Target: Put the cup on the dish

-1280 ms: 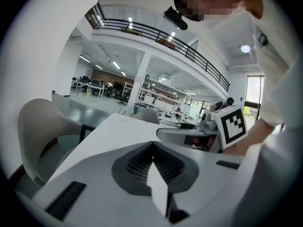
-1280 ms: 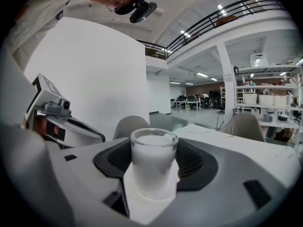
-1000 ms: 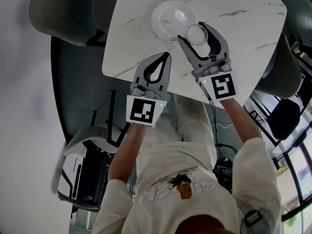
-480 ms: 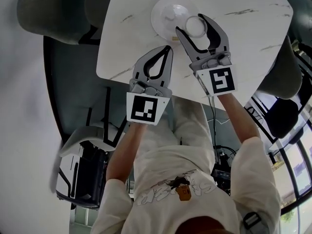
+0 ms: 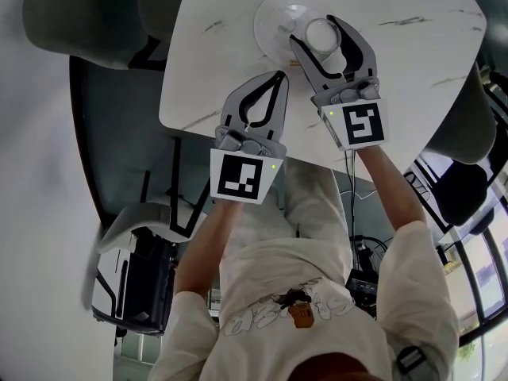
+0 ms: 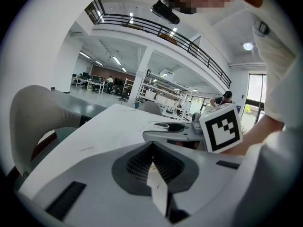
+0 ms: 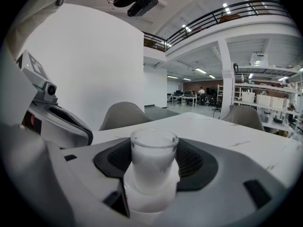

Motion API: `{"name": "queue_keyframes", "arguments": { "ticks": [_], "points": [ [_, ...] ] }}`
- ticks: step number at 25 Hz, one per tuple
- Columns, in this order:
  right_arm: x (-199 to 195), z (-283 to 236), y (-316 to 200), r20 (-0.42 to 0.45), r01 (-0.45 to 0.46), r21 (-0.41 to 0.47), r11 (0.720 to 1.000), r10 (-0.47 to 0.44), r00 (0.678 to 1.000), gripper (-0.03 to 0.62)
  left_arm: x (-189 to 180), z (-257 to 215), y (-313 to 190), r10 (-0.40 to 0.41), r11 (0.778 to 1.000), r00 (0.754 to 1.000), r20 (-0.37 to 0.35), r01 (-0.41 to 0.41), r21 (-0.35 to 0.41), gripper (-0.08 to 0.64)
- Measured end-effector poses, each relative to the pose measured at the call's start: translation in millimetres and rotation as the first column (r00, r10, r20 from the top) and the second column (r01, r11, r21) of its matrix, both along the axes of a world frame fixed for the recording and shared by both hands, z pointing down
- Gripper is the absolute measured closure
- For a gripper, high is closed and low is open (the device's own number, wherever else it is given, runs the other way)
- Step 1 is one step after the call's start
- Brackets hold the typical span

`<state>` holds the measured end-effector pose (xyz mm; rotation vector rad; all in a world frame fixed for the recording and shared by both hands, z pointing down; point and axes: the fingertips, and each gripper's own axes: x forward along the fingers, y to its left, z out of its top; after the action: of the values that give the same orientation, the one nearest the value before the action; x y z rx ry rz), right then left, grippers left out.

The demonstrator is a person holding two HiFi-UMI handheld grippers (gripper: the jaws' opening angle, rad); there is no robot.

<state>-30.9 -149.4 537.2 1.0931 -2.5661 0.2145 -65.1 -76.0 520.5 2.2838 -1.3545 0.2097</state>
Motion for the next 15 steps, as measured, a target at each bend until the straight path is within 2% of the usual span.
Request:
{"name": "queue_keyframes", "arguments": {
  "ticks": [15],
  "points": [
    [-9.7, 5.7, -9.2, -0.016, 0.018, 0.036, 0.999, -0.018, 1.000, 0.322, 4.1, 8.2, 2.8, -0.018, 1.000, 1.000, -0.022, 0.017, -0.016, 0.558]
  ]
}}
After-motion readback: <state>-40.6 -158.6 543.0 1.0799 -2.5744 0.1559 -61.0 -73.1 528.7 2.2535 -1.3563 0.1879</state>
